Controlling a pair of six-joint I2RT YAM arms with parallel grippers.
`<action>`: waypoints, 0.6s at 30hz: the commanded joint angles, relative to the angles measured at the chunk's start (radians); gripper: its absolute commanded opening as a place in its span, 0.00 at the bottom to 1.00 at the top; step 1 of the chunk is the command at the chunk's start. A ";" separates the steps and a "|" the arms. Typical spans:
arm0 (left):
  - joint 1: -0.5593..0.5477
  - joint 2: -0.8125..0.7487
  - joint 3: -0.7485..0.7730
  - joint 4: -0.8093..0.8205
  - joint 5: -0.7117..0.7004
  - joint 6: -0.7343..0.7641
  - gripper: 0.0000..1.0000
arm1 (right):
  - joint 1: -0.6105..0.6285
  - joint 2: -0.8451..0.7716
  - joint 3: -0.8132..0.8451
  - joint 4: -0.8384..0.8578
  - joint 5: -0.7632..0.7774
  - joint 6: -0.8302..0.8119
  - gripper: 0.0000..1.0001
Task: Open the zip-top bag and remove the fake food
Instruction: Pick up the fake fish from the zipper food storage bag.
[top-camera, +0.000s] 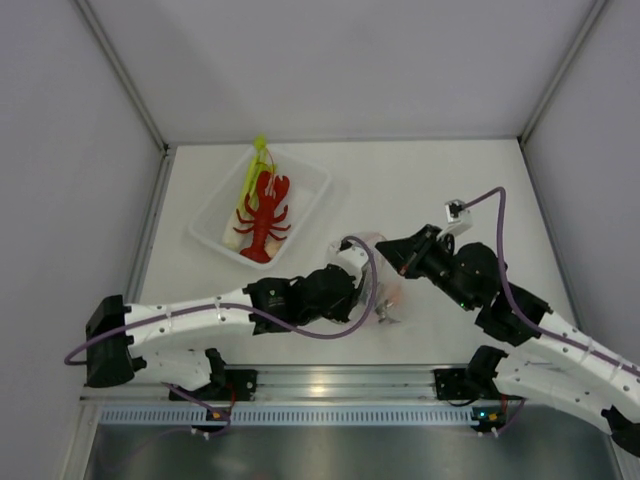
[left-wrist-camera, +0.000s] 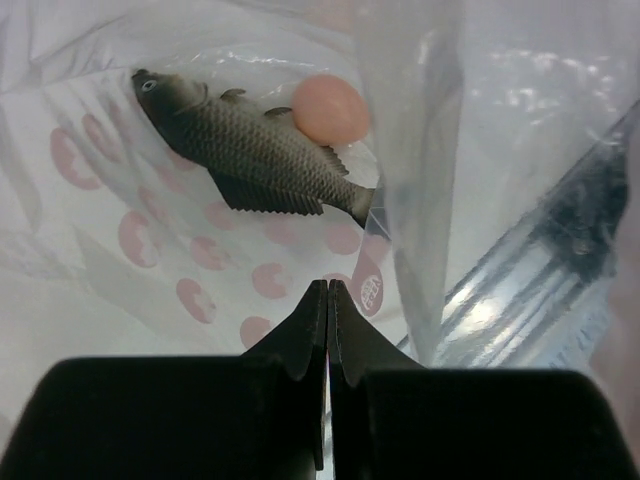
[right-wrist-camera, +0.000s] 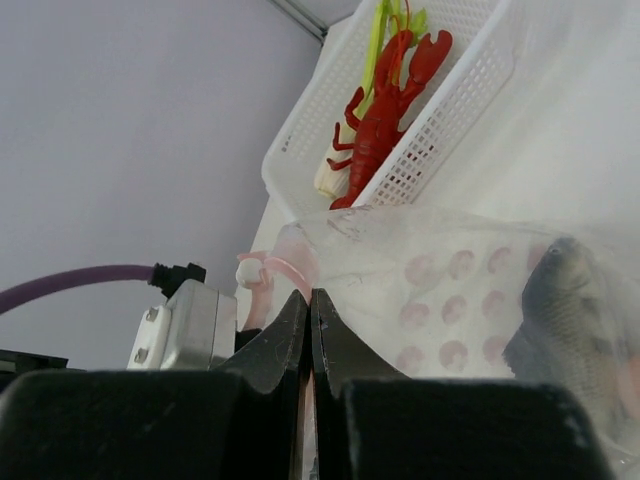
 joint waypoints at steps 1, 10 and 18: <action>-0.012 -0.026 -0.041 0.199 0.080 0.122 0.00 | -0.023 0.010 0.064 0.008 -0.008 -0.033 0.00; -0.036 -0.044 -0.102 0.334 0.212 0.275 0.00 | -0.033 0.091 0.138 -0.039 -0.096 -0.140 0.00; -0.043 -0.035 -0.153 0.362 0.392 0.288 0.00 | -0.072 0.076 0.172 0.007 -0.212 -0.318 0.00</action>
